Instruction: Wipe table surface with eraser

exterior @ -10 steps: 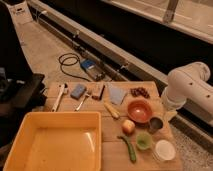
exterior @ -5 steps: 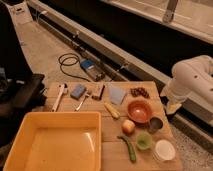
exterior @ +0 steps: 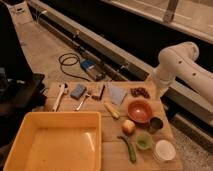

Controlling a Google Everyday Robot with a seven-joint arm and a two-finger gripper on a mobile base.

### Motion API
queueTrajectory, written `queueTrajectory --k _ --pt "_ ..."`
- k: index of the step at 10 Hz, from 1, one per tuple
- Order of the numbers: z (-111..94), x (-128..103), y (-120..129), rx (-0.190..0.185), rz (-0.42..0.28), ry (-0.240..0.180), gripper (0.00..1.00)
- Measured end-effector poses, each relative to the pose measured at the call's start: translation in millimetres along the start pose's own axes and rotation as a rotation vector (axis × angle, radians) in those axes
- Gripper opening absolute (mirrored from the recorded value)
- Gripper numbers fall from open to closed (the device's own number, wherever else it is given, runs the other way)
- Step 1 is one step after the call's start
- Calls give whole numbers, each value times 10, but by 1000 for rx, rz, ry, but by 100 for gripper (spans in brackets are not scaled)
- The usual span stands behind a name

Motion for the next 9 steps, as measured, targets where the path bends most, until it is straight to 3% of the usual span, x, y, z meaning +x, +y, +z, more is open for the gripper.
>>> queueTrajectory --k 3,5,9 --pt "6 -5 -3 1 0 1 65" --pt "41 0 -56 21 -29 36 65" --pt "309 -394 -645 82 -165 92 65"
